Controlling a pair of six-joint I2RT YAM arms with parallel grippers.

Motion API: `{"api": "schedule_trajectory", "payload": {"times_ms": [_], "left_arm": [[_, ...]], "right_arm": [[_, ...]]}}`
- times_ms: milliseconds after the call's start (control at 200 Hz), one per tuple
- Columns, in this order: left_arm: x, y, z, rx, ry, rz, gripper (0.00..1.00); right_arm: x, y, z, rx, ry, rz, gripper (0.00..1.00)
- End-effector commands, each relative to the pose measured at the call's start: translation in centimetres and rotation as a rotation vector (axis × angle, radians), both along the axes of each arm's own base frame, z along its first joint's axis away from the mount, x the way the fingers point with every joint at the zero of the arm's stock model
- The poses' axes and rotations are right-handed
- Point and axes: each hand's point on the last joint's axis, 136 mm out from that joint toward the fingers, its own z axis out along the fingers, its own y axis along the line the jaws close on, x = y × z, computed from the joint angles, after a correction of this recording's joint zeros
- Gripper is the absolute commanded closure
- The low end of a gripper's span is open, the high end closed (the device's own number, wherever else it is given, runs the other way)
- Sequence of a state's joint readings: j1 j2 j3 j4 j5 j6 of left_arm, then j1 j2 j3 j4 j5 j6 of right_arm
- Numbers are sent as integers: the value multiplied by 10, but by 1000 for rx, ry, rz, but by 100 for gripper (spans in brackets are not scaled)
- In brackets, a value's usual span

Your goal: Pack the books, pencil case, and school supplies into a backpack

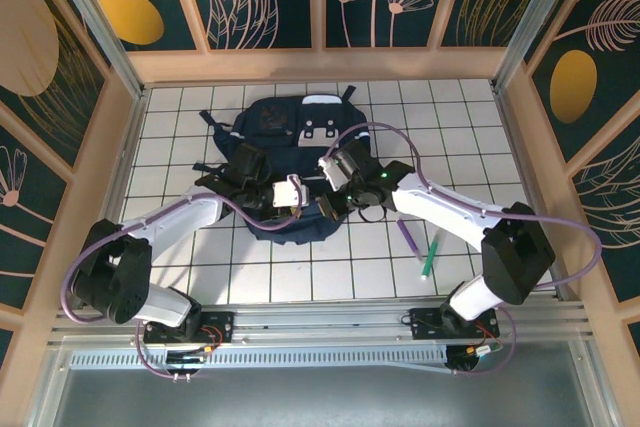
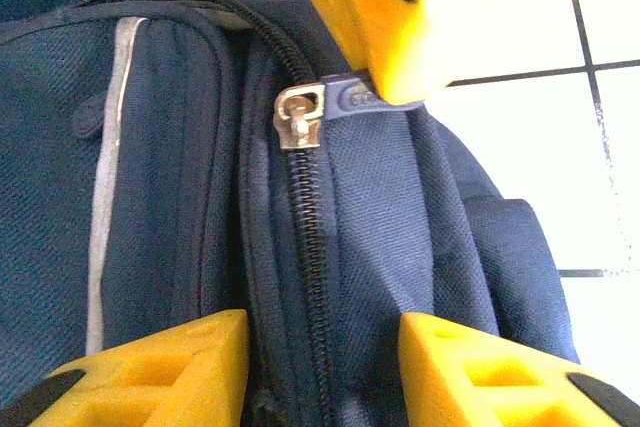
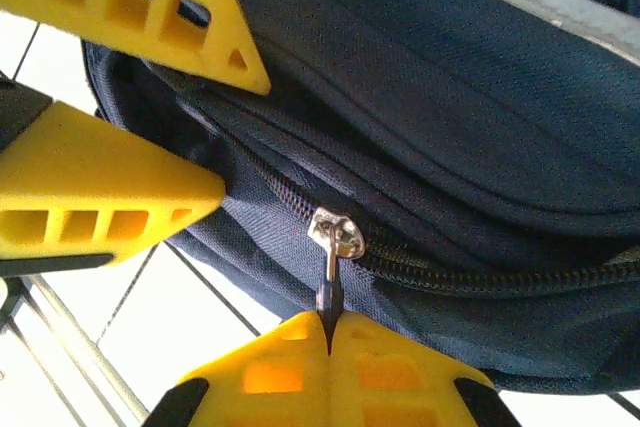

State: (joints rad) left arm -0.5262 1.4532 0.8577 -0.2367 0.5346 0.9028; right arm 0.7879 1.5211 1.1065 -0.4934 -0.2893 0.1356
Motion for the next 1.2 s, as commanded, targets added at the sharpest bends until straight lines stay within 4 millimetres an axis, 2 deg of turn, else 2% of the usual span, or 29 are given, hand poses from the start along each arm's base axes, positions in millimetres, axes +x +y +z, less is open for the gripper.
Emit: {"api": "schedule_trajectory", "payload": {"times_ms": [0, 150, 190, 305, 385, 586, 641, 666, 736, 871, 1021, 1196], "left_arm": [[-7, -16, -2, -50, 62, -37, 58], [2, -24, -12, -17, 74, -16, 60], [7, -25, -13, -7, 75, -5, 68], [13, -23, -16, 36, 54, -4, 100], [17, -19, -14, 60, 17, -6, 100], [4, -20, 1, 17, -12, -63, 100], [2, -21, 4, -1, -5, -60, 100], [1, -22, 6, -13, 3, -55, 100], [-1, -26, 12, -44, 31, -52, 100], [-7, -32, 26, -118, 65, -49, 100], [-13, -36, 38, -183, 71, -59, 100], [-13, -37, 38, -190, 90, -57, 100]], "right_arm": [[4, 11, 44, 105, -80, 34, 100], [4, 11, 50, 112, -91, 42, 100], [3, 11, 51, 116, -96, 44, 100], [4, 4, 46, 91, -92, 29, 100], [5, -3, 36, 59, -79, 11, 100], [9, -19, 17, 13, -48, -55, 100], [12, -23, 12, 3, -31, -105, 74], [11, -23, 10, 8, -16, -120, 66], [4, -17, 4, 31, 25, -141, 58], [-3, -13, -12, 31, 67, -192, 57], [3, -8, -10, 68, 68, -234, 59], [7, 2, -7, 92, 68, -244, 71]]}}
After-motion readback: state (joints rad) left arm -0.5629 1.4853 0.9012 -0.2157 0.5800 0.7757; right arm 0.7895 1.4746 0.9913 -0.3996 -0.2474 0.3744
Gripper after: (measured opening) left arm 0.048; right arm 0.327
